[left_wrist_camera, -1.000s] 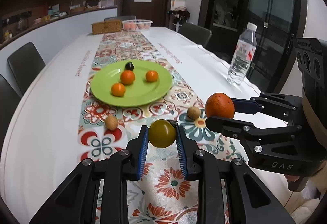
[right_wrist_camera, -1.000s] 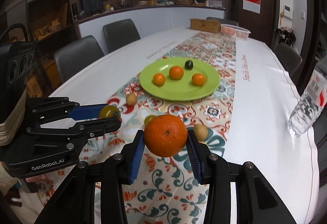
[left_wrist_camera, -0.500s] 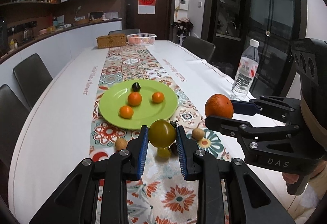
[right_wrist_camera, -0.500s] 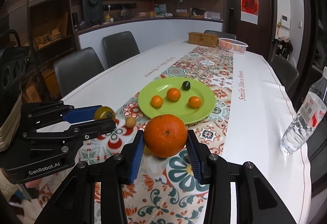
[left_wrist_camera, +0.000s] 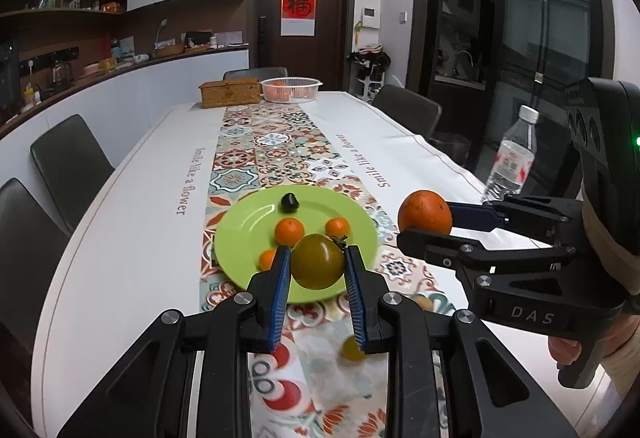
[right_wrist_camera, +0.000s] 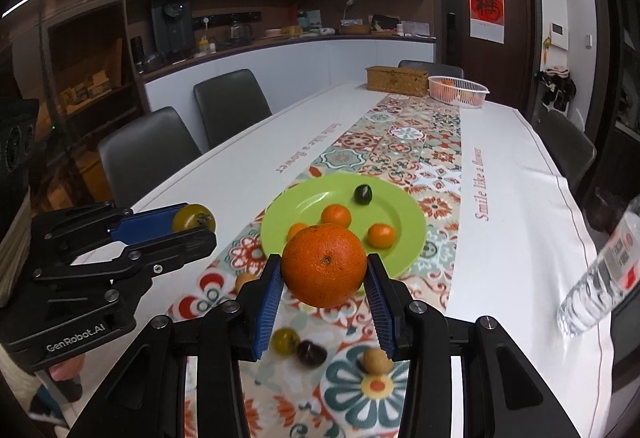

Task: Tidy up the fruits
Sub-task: 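Carry the tomato and mandarin onto the green plate and open both tools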

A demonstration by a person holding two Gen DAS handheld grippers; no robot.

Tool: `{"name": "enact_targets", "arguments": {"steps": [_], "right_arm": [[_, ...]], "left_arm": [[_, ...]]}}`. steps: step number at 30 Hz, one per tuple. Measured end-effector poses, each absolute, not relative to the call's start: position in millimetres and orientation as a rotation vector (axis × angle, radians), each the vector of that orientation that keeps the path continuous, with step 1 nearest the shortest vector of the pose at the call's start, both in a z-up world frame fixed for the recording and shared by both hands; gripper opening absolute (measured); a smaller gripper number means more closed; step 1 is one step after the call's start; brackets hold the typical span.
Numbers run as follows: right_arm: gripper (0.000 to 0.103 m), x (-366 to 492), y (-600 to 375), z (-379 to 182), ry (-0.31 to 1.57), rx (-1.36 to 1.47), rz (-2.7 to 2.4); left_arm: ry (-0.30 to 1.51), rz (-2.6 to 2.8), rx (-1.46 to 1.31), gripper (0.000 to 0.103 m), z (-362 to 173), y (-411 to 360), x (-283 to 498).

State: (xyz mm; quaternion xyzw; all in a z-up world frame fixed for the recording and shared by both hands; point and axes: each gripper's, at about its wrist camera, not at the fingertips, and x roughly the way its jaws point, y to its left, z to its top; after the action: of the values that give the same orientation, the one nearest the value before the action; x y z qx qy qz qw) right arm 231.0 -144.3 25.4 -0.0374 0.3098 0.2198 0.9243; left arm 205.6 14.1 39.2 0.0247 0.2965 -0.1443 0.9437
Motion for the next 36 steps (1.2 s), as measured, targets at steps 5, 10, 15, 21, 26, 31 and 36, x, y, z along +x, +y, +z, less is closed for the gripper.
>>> {"name": "enact_targets", "arguments": {"steps": [5,10,15,21,26,31,36], "right_arm": [[0.042,256,-140,26,0.658,-0.067,0.448],[0.042,283,-135,22,0.692,-0.060,0.440],[0.042,306,-130,17,0.719,-0.078,0.423],[0.042,331,-124,6,0.750,-0.096,0.404],[0.042,350,-122,-6,0.780,-0.106,0.392],[0.042,370,-119,-19,0.817,-0.112,0.387],[0.042,384,-118,-31,0.843,-0.108,0.381]], "left_arm": [[0.632,-0.289,0.043,0.027,38,19,229],[0.662,-0.275,0.035,0.027,33,24,252],[0.705,-0.254,0.019,0.027,22,31,279],[0.750,-0.233,-0.001,0.027,5,37,306],[0.779,-0.224,0.001,0.027,-6,38,326],[0.821,-0.220,-0.005,0.027,-21,39,347],[0.862,-0.217,-0.015,0.027,-35,41,361]]}}
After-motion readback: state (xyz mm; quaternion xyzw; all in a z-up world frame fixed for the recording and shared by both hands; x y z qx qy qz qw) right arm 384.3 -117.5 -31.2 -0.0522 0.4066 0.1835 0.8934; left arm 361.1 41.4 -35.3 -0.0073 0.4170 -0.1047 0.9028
